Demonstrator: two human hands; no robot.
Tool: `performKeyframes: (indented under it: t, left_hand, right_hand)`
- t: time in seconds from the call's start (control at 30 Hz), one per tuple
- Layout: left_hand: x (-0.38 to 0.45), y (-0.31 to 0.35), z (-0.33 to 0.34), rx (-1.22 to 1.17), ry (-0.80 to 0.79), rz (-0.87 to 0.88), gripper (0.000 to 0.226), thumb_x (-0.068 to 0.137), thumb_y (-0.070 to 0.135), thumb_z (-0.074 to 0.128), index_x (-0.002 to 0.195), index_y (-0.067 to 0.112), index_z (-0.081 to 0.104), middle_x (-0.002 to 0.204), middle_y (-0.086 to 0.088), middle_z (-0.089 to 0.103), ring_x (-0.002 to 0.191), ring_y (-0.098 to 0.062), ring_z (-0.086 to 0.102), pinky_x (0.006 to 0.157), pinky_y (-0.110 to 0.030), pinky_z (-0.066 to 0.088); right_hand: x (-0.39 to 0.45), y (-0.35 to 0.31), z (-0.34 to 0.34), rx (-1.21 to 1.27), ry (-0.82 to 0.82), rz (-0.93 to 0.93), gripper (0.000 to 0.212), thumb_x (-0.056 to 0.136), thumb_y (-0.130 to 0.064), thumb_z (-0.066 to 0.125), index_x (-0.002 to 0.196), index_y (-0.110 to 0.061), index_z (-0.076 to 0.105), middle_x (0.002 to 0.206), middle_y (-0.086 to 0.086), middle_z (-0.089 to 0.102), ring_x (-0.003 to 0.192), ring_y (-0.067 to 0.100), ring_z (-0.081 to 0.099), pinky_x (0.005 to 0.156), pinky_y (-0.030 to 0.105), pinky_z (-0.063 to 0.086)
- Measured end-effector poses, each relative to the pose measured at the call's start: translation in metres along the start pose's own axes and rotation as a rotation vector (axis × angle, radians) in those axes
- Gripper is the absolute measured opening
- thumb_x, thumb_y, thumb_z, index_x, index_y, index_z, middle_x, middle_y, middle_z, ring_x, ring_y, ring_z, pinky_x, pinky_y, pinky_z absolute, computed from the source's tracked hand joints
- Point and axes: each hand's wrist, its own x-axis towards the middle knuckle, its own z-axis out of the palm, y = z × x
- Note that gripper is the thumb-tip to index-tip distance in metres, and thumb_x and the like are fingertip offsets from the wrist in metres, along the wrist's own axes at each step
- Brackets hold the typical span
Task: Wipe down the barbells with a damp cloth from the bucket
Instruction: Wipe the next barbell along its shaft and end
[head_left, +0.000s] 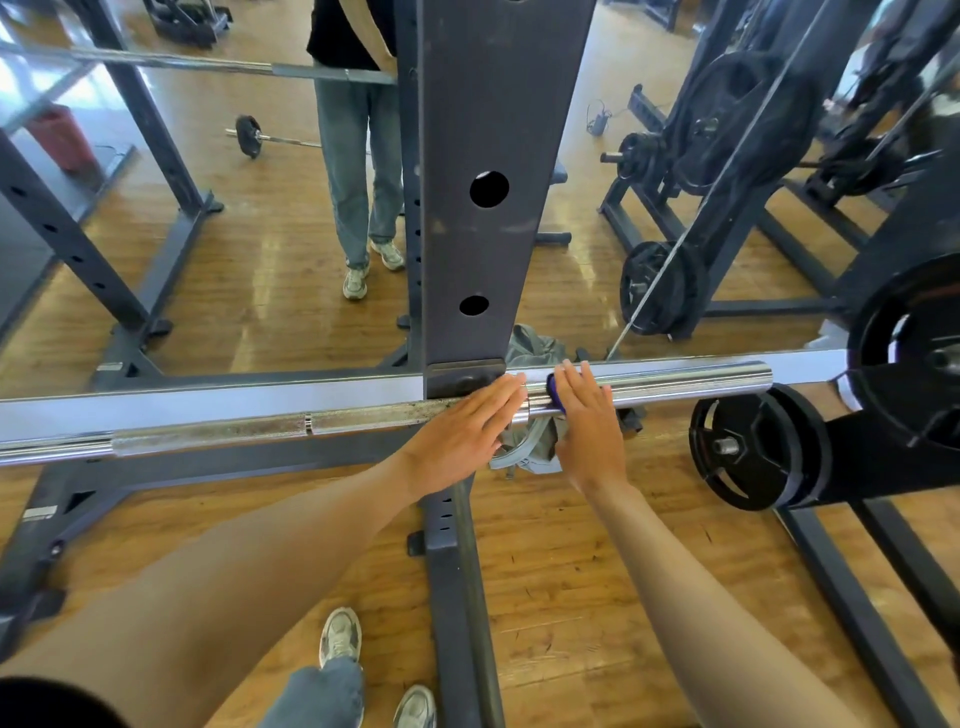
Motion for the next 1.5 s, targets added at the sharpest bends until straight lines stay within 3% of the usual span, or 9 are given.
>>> performKeyframes:
  t: [0.13,0.37,0.63,0.73,0.9,1.07,1.17,1.33,1.5]
  left_hand:
    - [-0.003,-0.002,0.01,0.056,-0.055,0.071,0.075,0.106,0.012,0.053,0.158,-0.008,0.003,0.168,-0.025,0.006,0.157,-0.037,0.003,0.125,-0.046,0.024]
    - [-0.004,0.001,0.01,0.042,0.02,0.058,0.083,0.097,0.001,0.063,0.161,0.0,0.009,0.169,-0.017,0.013,0.157,-0.031,0.01,0.127,-0.043,0.018]
    - [-0.005,-0.005,-0.014,-0.205,0.018,0.24,0.077,0.068,-0.008,0.083,0.14,0.008,0.06,0.143,-0.006,0.059,0.132,-0.021,0.056,0.11,-0.033,0.047]
    - [-0.002,-0.006,-0.008,-0.269,0.018,0.163,0.082,0.086,-0.011,0.067,0.158,0.009,0.034,0.161,-0.009,0.035,0.147,-0.022,0.037,0.119,-0.036,0.037]
    - [0.007,-0.001,-0.002,-0.046,0.002,0.049,0.066,0.1,0.007,0.035,0.16,-0.004,0.008,0.168,-0.022,0.009,0.157,-0.034,0.006,0.128,-0.045,0.013]
    - [0.004,0.0,-0.001,0.017,0.026,0.065,0.067,0.093,0.0,0.024,0.16,-0.002,0.016,0.168,-0.02,0.017,0.156,-0.033,0.01,0.123,-0.042,0.002]
    - [0.003,0.001,0.003,-0.071,0.05,0.086,0.065,0.094,-0.007,0.016,0.159,-0.002,0.022,0.166,-0.019,0.022,0.156,-0.032,0.016,0.126,-0.042,0.017]
    - [0.0,-0.007,-0.004,-0.205,0.022,0.222,0.08,0.081,-0.011,0.071,0.154,0.005,0.042,0.159,-0.008,0.041,0.147,-0.024,0.037,0.121,-0.037,0.035]
    - [0.007,-0.01,-0.009,-0.072,0.012,0.116,0.079,0.092,0.009,0.059,0.161,0.004,0.021,0.167,-0.013,0.022,0.154,-0.027,0.019,0.128,-0.037,0.001]
  right_hand:
    - [0.001,-0.007,0.001,0.02,-0.01,0.053,0.091,0.082,0.018,0.061,0.16,-0.012,0.024,0.168,0.001,0.02,0.157,0.018,0.001,0.127,0.037,-0.002]
    - [0.004,0.006,-0.012,0.023,-0.047,0.013,0.086,0.086,0.017,0.059,0.16,-0.012,0.025,0.167,0.001,0.022,0.157,0.018,0.005,0.126,0.035,0.0]
    - [-0.003,0.004,-0.007,-0.046,-0.077,-0.12,0.089,0.084,0.014,0.062,0.16,-0.015,0.026,0.167,-0.002,0.02,0.157,0.016,0.005,0.127,0.04,0.002]
    - [0.001,0.009,-0.01,-0.087,0.023,0.096,0.085,0.084,0.015,0.064,0.158,-0.009,0.029,0.166,0.005,0.025,0.156,0.023,0.009,0.127,0.044,0.002]
    - [0.0,-0.008,0.002,0.007,-0.076,-0.155,0.085,0.085,0.01,0.067,0.158,-0.015,0.033,0.165,-0.002,0.028,0.156,0.018,0.01,0.124,0.034,-0.004]
    - [0.01,-0.008,0.005,-0.004,0.045,0.064,0.084,0.08,0.018,0.063,0.155,-0.009,0.038,0.161,0.006,0.036,0.156,0.024,0.013,0.127,0.042,0.002]
    - [0.005,-0.009,0.006,0.061,0.009,0.022,0.084,0.082,0.018,0.061,0.156,-0.009,0.034,0.163,0.004,0.032,0.156,0.022,0.009,0.126,0.037,-0.003]
    - [-0.007,-0.003,-0.005,0.115,0.008,0.001,0.081,0.085,0.018,0.061,0.156,-0.01,0.035,0.163,0.002,0.032,0.156,0.02,0.013,0.127,0.038,0.001]
    - [-0.003,-0.011,0.008,0.097,0.021,-0.001,0.085,0.086,0.017,0.061,0.159,-0.01,0.027,0.167,0.003,0.022,0.156,0.017,0.003,0.128,0.039,0.002]
